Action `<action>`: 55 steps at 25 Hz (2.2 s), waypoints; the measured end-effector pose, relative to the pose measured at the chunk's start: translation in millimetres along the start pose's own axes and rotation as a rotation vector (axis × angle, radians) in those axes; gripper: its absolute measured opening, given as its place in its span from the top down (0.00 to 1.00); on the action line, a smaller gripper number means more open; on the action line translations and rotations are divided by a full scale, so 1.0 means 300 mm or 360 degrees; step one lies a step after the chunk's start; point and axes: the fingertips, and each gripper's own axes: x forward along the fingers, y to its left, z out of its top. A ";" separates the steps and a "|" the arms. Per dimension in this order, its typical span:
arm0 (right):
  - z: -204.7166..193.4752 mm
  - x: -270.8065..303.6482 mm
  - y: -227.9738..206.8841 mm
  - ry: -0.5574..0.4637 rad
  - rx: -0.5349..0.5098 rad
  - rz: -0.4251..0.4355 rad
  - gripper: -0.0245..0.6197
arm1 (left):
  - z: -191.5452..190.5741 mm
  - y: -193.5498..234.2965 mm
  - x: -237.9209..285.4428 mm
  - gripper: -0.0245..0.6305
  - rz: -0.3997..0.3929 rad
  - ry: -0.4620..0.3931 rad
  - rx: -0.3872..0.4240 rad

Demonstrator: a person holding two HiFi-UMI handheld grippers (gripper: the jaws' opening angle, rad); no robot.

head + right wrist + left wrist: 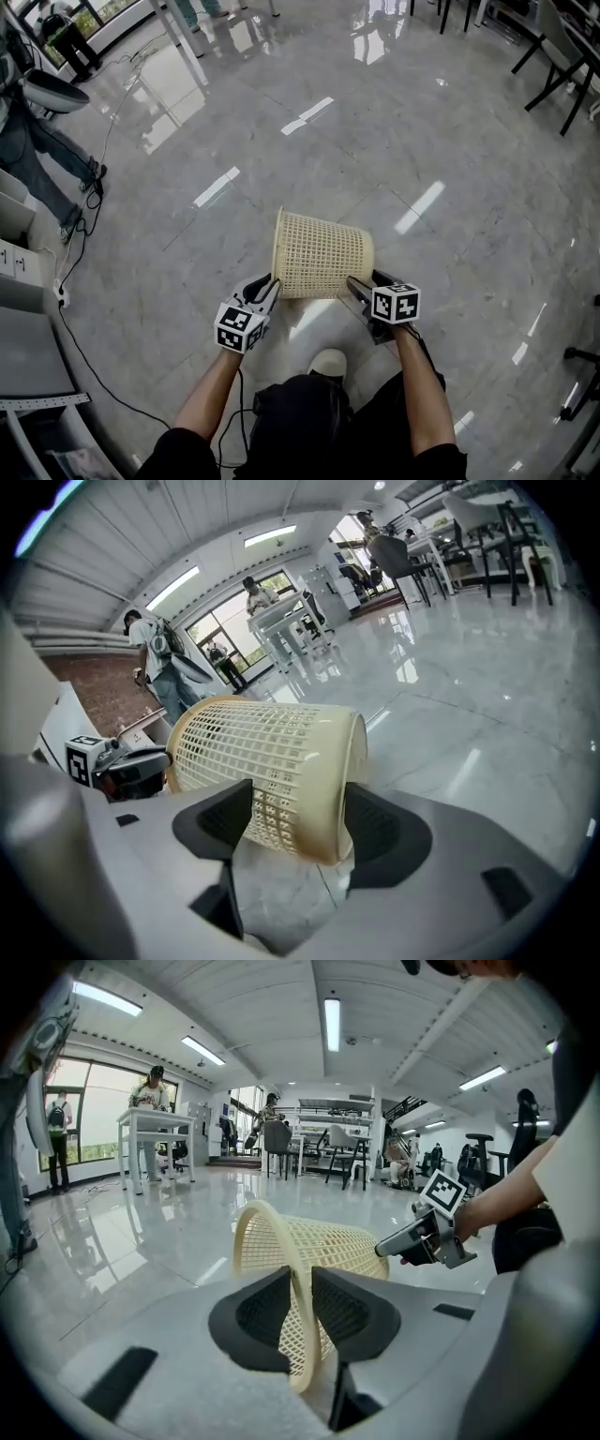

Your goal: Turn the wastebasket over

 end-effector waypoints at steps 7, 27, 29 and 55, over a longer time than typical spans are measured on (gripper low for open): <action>0.006 -0.012 -0.016 -0.0026 0.0032 -0.0071 0.51 | -0.001 -0.018 0.018 0.85 -0.0035 0.0001 -0.0016; 0.317 -0.626 -0.255 -0.0435 -0.0153 -0.0572 0.51 | 0.106 -0.445 0.386 0.82 -0.0427 0.0006 -0.0055; 0.334 -0.651 -0.235 -0.0441 -0.0216 -0.0574 0.51 | 0.088 -0.463 0.403 0.81 -0.0438 0.0032 -0.0065; 0.364 -0.313 0.213 -0.0207 -0.1311 -0.0503 0.74 | 0.048 -0.275 0.278 0.81 -0.0264 -0.0061 -0.0209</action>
